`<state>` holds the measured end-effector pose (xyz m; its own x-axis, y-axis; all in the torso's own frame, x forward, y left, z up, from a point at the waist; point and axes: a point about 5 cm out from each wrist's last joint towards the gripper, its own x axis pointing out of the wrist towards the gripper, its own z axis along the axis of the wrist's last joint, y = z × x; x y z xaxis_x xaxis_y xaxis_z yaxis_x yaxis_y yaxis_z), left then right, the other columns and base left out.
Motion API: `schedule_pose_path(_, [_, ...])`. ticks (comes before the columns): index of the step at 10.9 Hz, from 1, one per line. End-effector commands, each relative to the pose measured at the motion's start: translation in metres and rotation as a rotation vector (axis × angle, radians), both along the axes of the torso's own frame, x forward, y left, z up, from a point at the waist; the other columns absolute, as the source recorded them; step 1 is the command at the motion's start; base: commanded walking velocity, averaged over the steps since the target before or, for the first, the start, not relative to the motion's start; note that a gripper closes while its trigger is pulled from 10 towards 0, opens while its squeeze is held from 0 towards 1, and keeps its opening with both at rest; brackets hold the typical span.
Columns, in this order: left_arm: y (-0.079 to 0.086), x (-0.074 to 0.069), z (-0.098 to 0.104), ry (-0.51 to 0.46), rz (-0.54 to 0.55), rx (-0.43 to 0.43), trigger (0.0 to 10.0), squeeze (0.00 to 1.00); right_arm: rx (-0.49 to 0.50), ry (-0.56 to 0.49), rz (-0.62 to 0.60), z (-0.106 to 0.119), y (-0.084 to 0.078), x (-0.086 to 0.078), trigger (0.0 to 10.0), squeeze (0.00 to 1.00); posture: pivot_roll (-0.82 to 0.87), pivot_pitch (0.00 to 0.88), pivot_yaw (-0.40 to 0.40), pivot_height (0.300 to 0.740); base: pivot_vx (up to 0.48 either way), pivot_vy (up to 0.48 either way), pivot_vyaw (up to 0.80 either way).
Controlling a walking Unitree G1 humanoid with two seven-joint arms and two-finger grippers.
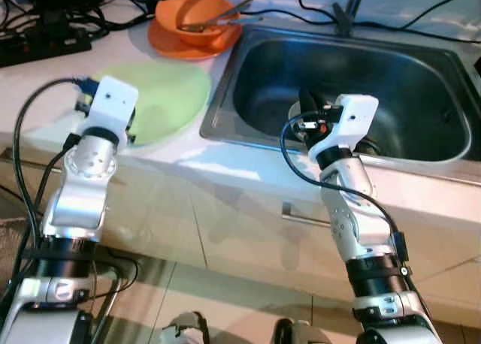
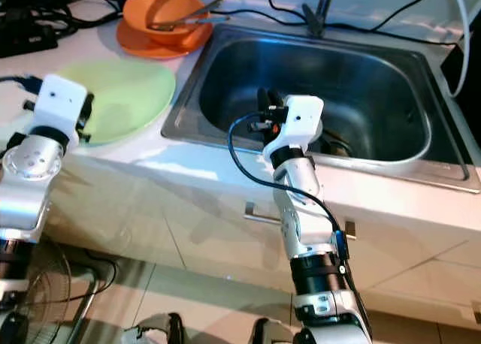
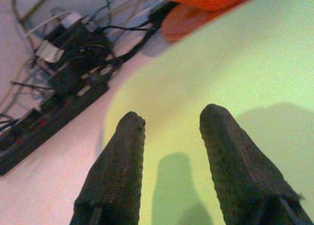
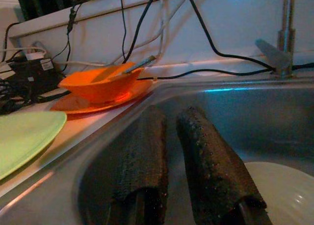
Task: Kitchen organization
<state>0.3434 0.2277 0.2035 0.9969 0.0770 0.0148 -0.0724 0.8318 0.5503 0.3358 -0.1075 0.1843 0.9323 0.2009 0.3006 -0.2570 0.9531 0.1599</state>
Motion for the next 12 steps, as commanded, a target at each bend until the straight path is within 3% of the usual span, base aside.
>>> schedule_pose_path(1, [-0.005,0.001,-0.017,0.105,-0.042,0.005,10.0,0.00,-0.009,0.003,-0.006,0.000,-0.002,-0.002,10.0,0.00,0.10,0.116,-0.002,0.740,0.000,0.000,0.00])
schedule_pose_path(3, [-0.017,0.003,-0.026,0.167,-0.101,-0.056,10.0,0.00,-0.013,0.006,-0.013,0.000,-0.004,-0.002,10.0,0.00,0.10,0.116,-0.002,0.740,0.000,0.000,0.00])
schedule_pose_path(4, [-0.037,0.008,-0.024,0.184,-0.205,-0.166,10.0,0.00,-0.014,0.007,-0.011,0.000,-0.004,-0.002,10.0,0.00,0.10,0.116,-0.002,0.740,0.000,0.000,0.00])
schedule_pose_path(5, [-0.047,0.011,-0.019,0.186,-0.269,-0.223,10.0,0.00,-0.015,0.011,-0.005,0.000,-0.003,-0.002,10.0,0.00,0.10,0.117,-0.002,0.740,0.000,0.000,0.00])
schedule_pose_path(8, [-0.059,0.012,-0.009,0.193,-0.357,-0.299,10.0,0.00,-0.016,0.019,0.006,-0.001,0.001,-0.002,10.0,0.00,0.10,0.118,-0.001,0.740,0.000,0.000,0.00])
schedule_pose_path(12, [-0.059,0.014,-0.009,0.177,-0.349,-0.332,10.0,0.00,-0.016,0.029,0.004,-0.003,0.001,-0.001,10.0,0.00,0.10,0.115,-0.002,0.740,0.000,0.000,0.00])
